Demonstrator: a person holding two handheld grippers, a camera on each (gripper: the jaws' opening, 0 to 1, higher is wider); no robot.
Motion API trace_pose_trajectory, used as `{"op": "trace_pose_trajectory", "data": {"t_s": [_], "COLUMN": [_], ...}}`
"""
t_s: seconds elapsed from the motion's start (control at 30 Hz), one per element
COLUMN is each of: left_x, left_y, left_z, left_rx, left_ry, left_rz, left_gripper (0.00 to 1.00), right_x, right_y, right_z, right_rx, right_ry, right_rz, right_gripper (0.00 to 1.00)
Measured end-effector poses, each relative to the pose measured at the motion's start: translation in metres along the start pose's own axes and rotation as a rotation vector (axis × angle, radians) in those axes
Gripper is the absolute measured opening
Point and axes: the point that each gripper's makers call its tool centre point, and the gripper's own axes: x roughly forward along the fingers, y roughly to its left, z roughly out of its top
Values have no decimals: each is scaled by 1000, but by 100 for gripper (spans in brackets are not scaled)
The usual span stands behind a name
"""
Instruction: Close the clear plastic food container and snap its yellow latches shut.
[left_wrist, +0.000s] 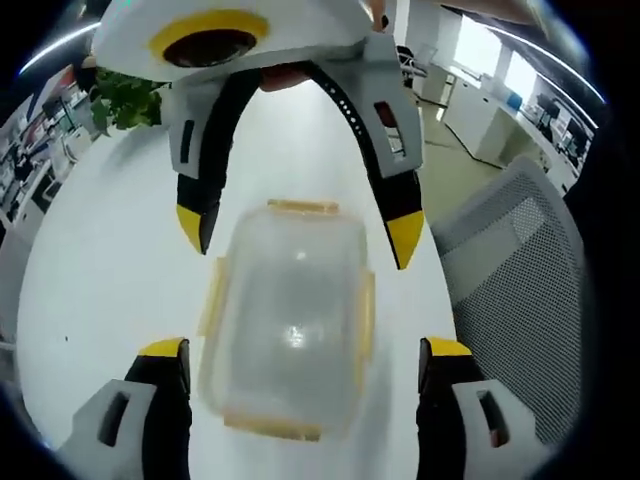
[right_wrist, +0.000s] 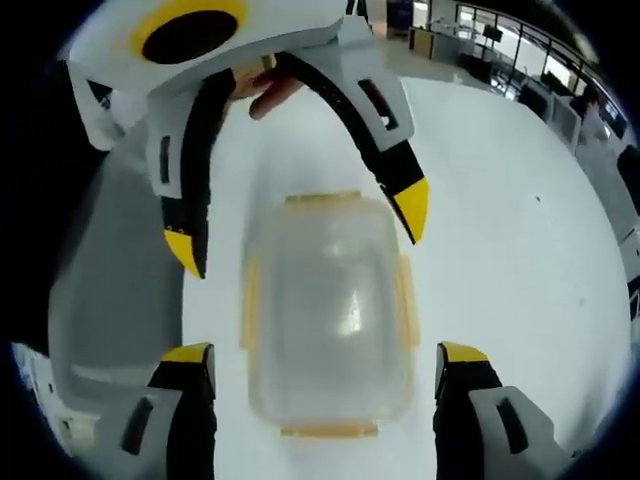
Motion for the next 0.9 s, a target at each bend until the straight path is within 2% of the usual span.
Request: {"op": "trace_pose_trajectory", "data": {"t_s": [0.23,0.57,0.9], "left_x": [1,8,11], "left_y": [1,3,6], "left_z": [-11,-21,-24], "left_rx": [-6,51,54], "left_ry": [37,97,116], "left_rz": [-16,-30,-31], "left_gripper": [95,94,92], "right_x": [1,6,8], "right_y": [1,2,1], "right_z": [-3,-8,-15], "right_rx": [-5,-8,-10], "right_ry": [11,27,52], "right_rz": [-6,-20,-29], "right_gripper": [91,89,88]}}
